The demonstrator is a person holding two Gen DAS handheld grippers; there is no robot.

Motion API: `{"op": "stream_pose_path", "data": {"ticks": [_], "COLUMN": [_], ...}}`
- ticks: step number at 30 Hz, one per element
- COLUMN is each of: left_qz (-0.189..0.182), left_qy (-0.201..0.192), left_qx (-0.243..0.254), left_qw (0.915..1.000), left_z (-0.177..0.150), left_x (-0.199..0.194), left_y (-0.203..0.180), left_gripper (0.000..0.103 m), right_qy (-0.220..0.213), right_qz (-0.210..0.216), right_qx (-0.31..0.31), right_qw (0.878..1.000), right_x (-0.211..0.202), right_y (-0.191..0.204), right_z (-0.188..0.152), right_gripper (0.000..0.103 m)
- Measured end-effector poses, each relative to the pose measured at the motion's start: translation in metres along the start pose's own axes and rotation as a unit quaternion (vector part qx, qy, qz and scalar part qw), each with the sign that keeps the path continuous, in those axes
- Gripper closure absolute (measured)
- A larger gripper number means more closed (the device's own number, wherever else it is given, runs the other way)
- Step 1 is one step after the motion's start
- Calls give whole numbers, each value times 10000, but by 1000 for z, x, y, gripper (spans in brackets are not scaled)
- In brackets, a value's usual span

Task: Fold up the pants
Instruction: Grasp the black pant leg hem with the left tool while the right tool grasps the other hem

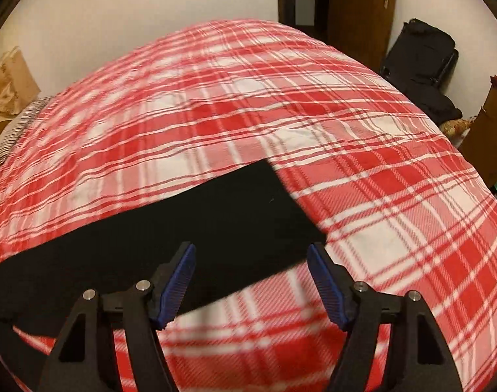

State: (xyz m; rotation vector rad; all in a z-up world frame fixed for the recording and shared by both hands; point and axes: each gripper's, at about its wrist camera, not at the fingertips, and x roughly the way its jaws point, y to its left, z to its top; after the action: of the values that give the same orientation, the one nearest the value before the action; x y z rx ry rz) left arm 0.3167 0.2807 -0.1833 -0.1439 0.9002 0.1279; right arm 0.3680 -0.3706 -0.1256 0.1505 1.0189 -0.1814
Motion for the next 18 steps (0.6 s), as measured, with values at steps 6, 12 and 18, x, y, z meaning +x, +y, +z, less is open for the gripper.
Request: {"op": "stream_pose_path", "data": {"ticks": [6, 12, 18], "left_qz": [-56, 117, 144], "left_qy": [60, 149, 169], "left_qx": [-180, -54, 147], "left_qw": [9998, 9998, 9996], "left_z": [1, 4, 5], "left_x": [5, 7, 10], "left_y": [2, -5, -11], "left_gripper": [73, 73, 81], "right_qy": [124, 333, 402], "right_qz": [98, 409, 490], "right_qx": [259, 382, 180], "right_qw": [9995, 9979, 9978], "right_x": [32, 68, 90], "right_y": [-18, -22, -10], "right_z": [31, 50, 54], "right_gripper": [30, 30, 30]}}
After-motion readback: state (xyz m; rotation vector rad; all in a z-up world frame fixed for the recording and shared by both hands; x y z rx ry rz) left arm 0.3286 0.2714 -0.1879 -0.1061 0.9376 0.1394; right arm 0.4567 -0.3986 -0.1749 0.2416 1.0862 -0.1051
